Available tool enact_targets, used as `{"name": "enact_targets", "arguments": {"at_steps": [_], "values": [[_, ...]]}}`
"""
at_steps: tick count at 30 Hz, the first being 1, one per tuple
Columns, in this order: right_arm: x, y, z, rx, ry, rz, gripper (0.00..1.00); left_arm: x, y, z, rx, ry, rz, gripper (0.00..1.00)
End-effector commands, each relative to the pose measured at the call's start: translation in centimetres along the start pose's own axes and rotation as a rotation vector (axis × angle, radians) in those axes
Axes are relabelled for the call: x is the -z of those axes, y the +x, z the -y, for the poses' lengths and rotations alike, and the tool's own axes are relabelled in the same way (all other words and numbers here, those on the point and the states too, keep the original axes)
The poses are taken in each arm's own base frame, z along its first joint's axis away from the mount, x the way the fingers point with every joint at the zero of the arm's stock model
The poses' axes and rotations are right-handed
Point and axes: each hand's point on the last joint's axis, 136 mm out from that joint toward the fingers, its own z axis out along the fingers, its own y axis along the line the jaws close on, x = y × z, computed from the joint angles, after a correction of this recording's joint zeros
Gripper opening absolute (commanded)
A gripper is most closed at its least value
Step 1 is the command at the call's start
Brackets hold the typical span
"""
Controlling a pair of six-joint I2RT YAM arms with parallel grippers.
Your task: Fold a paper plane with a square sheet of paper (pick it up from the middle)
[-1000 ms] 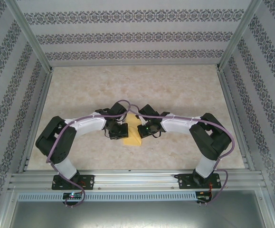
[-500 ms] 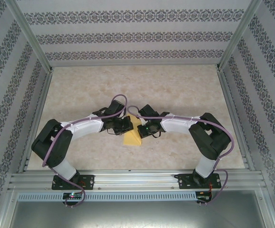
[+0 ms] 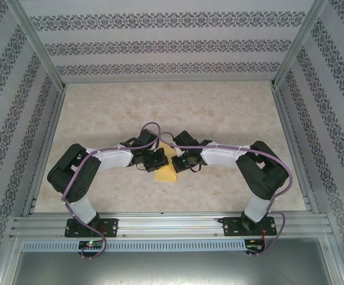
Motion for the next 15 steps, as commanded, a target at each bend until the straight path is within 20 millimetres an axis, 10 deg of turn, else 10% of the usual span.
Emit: {"name": "enact_targets", "arguments": {"at_steps": [1, 8, 15], "values": [[-1.0, 1.5, 0.6, -0.013, 0.023, -0.046, 0.05, -0.9, 0.5, -1.7, 0.043, -0.034, -0.023, 0.0], [-0.1, 0.1, -0.4, -0.022, -0.017, -0.011, 0.09, -1.3, 1.7, -5.5, 0.094, -0.163, -0.042, 0.0], [5.7, -2.7, -1.0, -0.108, -0.072, 0.152, 0.29, -1.7, 1.8, -5.7, 0.086, -0.158, -0.056, 0.0]]}}
